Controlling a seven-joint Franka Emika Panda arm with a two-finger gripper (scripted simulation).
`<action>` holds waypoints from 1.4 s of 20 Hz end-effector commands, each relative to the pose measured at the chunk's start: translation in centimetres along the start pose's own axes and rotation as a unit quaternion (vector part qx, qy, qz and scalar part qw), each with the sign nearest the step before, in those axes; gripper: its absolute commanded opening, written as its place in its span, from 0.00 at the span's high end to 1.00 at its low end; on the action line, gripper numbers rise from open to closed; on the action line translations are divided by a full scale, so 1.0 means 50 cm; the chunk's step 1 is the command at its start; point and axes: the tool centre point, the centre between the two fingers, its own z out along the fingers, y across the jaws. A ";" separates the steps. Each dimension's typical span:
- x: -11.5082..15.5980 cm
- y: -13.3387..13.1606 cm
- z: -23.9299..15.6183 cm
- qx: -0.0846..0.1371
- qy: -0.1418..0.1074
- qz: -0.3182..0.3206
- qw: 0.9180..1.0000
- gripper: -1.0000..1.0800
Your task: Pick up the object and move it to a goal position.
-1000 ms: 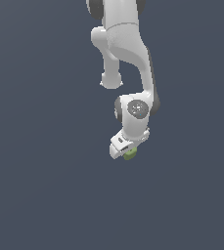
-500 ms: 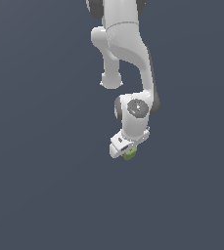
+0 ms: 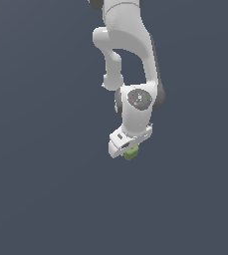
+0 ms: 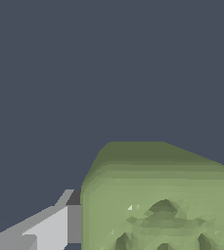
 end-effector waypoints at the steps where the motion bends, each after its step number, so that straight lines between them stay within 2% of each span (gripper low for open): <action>1: 0.000 0.011 -0.044 0.000 0.001 0.000 1.000 1.00; 18: 0.001 0.105 -0.413 0.001 0.001 -0.001 1.000 1.00; 28: 0.006 0.141 -0.537 0.000 0.001 0.000 1.000 1.00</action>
